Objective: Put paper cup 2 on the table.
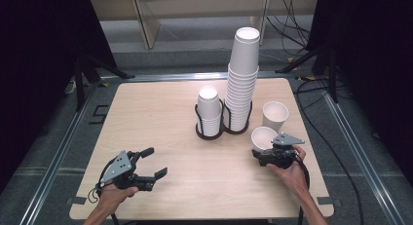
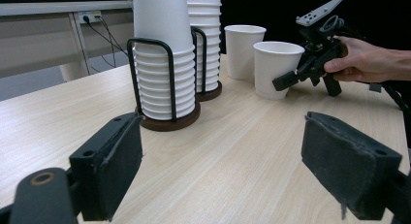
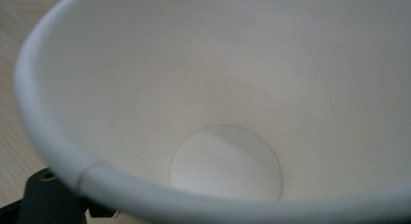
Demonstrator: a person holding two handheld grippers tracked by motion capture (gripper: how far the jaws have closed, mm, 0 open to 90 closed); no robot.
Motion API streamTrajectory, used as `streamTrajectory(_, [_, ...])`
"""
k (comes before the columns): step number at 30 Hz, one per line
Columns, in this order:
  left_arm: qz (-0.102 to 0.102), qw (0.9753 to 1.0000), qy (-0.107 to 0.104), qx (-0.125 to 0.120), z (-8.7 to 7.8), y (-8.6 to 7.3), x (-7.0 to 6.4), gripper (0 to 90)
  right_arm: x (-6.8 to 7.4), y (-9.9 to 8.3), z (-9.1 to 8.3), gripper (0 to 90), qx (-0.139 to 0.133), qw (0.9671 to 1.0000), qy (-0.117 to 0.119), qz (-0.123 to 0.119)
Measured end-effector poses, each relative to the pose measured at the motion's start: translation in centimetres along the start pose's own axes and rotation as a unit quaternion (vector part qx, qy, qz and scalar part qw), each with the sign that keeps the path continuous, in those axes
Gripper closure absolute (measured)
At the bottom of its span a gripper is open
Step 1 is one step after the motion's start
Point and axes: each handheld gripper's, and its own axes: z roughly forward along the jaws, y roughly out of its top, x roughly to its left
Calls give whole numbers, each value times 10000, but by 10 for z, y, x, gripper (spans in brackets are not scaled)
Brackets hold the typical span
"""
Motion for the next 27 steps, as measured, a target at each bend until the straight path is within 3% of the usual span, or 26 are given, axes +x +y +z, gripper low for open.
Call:
streamTrajectory(2, [-3,10000,-8,2,0,0,0,145,1,-1,-1,154,74,9999,-123,-91])
streamTrajectory(6, [1,10000,-2,3,0,0,0,145,6,-3,-4,155,267,9995,-184,65])
streamTrajectory(8, [1,10000,3,-3,0,0,0,145,2,-2,-7,156,218,9994,-226,-128])
streamTrajectory(10, [11,9999,58,108,-2,1,-1,146,5,-3,-9,155,347,9993,-149,75])
streamTrajectory(13, [1,9999,62,95,-2,1,-1,146,6,-8,-15,156,348,9993,-129,31])
streamTrajectory(15, [8,9999,60,96,-2,1,-1,146,8,-10,-22,156,387,9991,-97,137])
streamTrajectory(16, [6,9999,61,94,-2,1,-1,145,12,-12,-27,157,447,9985,-71,302])
streamTrajectory(17, [2,9999,64,91,-2,1,-1,145,10,-14,-27,159,378,9992,-68,111])
streamTrajectory(18, [2,9999,69,90,-3,1,-1,146,12,-15,-32,158,481,9985,-89,248])
streamTrajectory(22, [7,9999,77,91,-2,2,-1,146,16,-21,-47,159,348,9992,-107,140])
streamTrajectory(24, [34,9999,67,117,-2,1,-1,146,19,-23,-52,161,327,9992,-90,203])
streamTrajectory(25, [27,10000,22,19,0,0,0,146,21,-24,-54,161,295,9993,-61,214])
streamTrajectory(26, [21,10000,5,5,0,0,0,145,25,-24,-58,163,335,9988,-103,338])
streamTrajectory(27, [37,10000,27,71,-1,0,-1,146,25,-25,-60,167,232,9995,-117,185])
